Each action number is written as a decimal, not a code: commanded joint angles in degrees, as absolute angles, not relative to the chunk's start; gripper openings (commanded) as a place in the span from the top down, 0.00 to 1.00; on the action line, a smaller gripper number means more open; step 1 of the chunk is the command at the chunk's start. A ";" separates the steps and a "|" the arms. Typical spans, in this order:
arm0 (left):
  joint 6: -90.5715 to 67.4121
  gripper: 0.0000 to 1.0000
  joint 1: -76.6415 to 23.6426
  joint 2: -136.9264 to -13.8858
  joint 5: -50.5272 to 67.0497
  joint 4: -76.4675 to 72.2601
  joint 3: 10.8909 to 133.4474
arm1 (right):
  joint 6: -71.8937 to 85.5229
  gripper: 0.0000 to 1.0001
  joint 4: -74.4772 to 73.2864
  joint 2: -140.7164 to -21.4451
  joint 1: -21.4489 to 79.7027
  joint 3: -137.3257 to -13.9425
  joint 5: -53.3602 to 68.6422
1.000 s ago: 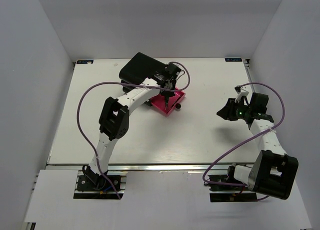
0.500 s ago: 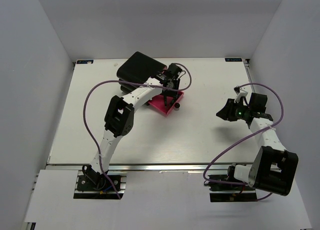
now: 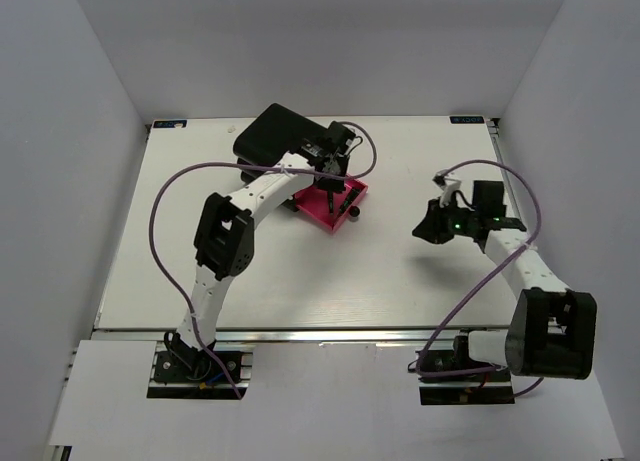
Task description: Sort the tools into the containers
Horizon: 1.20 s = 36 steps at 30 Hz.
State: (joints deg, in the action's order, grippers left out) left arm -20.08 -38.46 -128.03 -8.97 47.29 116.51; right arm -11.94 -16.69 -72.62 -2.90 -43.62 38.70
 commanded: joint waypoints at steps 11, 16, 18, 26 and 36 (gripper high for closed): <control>-17.84 0.38 -35.26 -101.43 -12.29 46.59 111.80 | 2.17 1.00 -4.58 -93.48 20.12 -54.04 12.76; -18.28 0.29 -19.35 -98.53 -8.18 39.04 104.24 | 8.08 1.00 -3.61 -103.60 21.97 -62.74 10.72; -17.67 0.22 -14.80 -100.54 -7.13 36.39 105.11 | 10.88 1.00 -2.03 -105.72 22.23 -65.91 11.16; -17.84 0.15 -5.98 -115.47 -0.82 33.41 116.96 | 15.82 1.00 -3.87 -115.66 22.76 -76.98 12.22; -17.67 0.13 -4.92 -125.33 11.95 30.59 120.59 | 21.08 1.00 1.66 -118.83 22.76 -80.33 20.28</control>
State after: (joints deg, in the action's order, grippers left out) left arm -18.46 -3.57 -126.65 3.81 30.74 119.04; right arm 17.37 -3.79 -118.37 22.52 -77.14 15.29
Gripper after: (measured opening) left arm 0.865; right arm 0.004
